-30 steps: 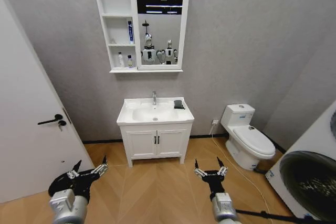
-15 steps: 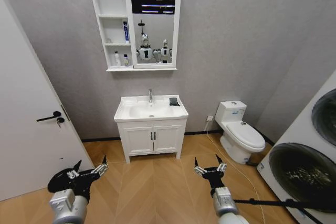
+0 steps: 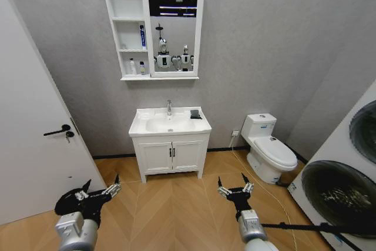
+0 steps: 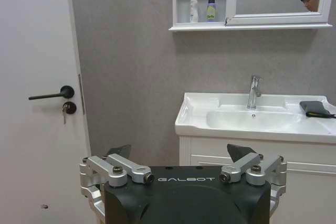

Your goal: Move facial cleanser and shampoo from washbasin to cabinet, then wipe washbasin with towel.

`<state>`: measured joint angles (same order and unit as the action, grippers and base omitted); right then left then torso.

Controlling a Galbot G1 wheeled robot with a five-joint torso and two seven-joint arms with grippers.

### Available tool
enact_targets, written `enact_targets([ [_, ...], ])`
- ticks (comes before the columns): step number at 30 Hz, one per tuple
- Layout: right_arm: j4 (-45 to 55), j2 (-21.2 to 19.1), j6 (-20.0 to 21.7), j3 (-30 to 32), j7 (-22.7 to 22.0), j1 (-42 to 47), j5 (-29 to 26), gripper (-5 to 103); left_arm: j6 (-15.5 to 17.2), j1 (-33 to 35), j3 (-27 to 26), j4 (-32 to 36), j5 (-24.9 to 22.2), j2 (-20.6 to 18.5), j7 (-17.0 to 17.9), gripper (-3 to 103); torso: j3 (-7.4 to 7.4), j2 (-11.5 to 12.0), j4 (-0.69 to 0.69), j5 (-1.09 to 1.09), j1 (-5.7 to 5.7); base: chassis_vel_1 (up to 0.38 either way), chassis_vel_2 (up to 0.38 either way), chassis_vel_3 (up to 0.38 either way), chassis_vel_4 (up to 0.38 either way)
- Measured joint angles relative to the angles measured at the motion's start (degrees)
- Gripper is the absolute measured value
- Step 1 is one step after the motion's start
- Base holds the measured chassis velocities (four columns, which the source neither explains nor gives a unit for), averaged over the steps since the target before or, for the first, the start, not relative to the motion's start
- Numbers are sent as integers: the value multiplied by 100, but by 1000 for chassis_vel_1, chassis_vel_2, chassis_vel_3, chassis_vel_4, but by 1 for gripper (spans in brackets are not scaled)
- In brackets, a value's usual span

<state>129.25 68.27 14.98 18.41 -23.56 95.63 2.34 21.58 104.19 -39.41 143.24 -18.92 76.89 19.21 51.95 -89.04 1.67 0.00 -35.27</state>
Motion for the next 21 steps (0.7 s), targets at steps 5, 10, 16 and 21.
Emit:
enact_targets([
  [5, 0, 2, -2, 0, -1, 1, 1, 100, 0, 0, 0, 0, 0, 0, 0, 100, 0, 0, -1, 0, 0, 0, 0, 0, 0],
  [10, 0, 3, -3, 0, -3, 2, 2, 100, 0, 0, 0, 0, 0, 0, 0, 100, 0, 0, 0, 0, 0, 0, 0, 0, 0],
  [16, 0, 3, -6, -1, -6, 3, 4, 100, 0, 0, 0, 0, 0, 0, 0, 100, 0, 0, 0, 0, 0, 0, 0, 0, 0],
  [21, 0, 4, -7, -1, -7, 3, 5, 100, 0, 0, 0, 0, 0, 0, 0, 100, 0, 0, 0, 0, 0, 0, 0, 0, 0],
])
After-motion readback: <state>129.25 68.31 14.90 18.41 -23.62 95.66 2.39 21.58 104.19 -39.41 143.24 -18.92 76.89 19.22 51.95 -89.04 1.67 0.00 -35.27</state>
